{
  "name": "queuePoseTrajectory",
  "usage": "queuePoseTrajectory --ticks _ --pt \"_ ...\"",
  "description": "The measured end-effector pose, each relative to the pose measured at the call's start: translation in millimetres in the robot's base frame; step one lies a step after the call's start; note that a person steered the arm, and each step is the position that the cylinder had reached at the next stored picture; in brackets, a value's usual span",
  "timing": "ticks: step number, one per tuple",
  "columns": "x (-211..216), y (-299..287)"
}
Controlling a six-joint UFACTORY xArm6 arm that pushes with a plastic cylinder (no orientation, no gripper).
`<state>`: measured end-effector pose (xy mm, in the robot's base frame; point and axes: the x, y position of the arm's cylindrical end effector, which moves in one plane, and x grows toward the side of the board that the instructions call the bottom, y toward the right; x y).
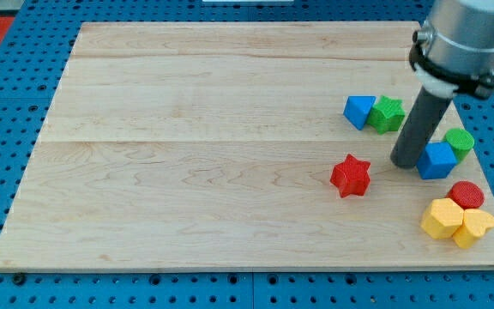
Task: Bring the green star and blue triangle diagonally to the top left side of the green circle
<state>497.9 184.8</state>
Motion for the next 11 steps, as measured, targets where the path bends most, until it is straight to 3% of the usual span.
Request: queuePoseTrajectory --ticks 1,2,4,8,10,11 --pt "3.7 -45.1" --pt "-41.5 -68.9" --pt "-92.4 -60.8" --pt "-92.9 31.4" --pt "-90.0 19.4" --pt "-70.0 -25.0"
